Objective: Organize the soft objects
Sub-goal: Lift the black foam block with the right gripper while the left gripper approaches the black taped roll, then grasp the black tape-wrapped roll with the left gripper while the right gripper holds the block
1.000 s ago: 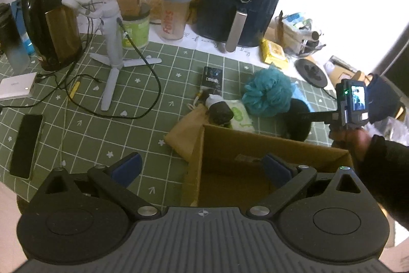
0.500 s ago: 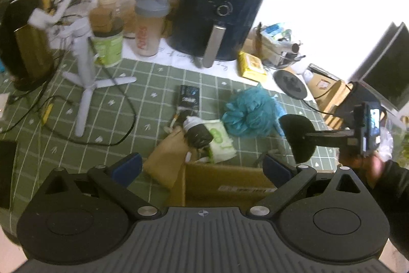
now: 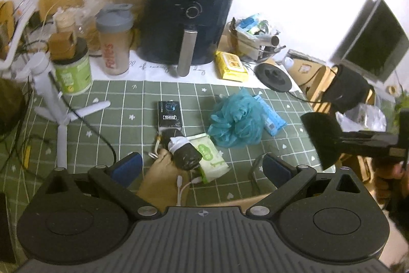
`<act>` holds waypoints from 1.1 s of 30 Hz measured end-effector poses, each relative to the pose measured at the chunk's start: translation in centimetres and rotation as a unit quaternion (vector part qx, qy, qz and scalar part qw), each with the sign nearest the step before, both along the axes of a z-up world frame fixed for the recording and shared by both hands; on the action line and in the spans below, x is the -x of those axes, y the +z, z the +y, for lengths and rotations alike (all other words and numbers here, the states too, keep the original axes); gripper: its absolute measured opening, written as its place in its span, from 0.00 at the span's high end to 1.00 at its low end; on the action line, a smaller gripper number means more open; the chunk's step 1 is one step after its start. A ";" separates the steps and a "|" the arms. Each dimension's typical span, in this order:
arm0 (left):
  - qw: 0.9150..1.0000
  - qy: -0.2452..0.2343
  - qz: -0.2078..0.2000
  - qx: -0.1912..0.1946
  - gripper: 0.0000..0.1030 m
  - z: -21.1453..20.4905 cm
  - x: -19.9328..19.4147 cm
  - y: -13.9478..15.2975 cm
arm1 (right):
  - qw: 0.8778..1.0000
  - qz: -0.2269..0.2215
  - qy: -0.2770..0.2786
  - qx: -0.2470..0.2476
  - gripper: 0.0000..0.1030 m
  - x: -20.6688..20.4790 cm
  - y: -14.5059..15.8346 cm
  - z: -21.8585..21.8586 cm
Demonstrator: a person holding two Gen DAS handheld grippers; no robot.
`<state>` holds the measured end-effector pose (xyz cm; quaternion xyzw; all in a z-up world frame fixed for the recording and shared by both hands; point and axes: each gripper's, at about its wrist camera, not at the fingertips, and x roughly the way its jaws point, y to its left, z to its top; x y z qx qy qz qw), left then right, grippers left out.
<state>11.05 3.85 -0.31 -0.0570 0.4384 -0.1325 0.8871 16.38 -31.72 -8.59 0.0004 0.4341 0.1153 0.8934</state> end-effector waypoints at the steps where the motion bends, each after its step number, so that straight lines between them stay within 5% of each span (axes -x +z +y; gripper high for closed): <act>1: 1.000 -0.006 -0.002 -0.006 0.00 0.0 -0.2 -0.1 | 1.000 -0.001 -0.001 -0.003 0.57 0.3 0.2 -0.1; 9: 1.000 -0.015 -0.004 -0.021 0.02 1.3 -1.0 -1.4 | 1.000 -0.002 -0.004 -0.028 0.57 2.8 1.6 -0.8; 20: 0.998 -0.069 0.000 -0.001 0.16 1.2 -3.4 -4.1 | 0.999 -0.010 -0.014 -0.038 0.57 5.4 3.6 -0.9; 33: 0.989 -0.113 0.095 0.005 0.19 -0.8 -10.4 -9.8 | 0.998 -0.026 -0.037 -0.042 0.57 8.2 5.6 -1.2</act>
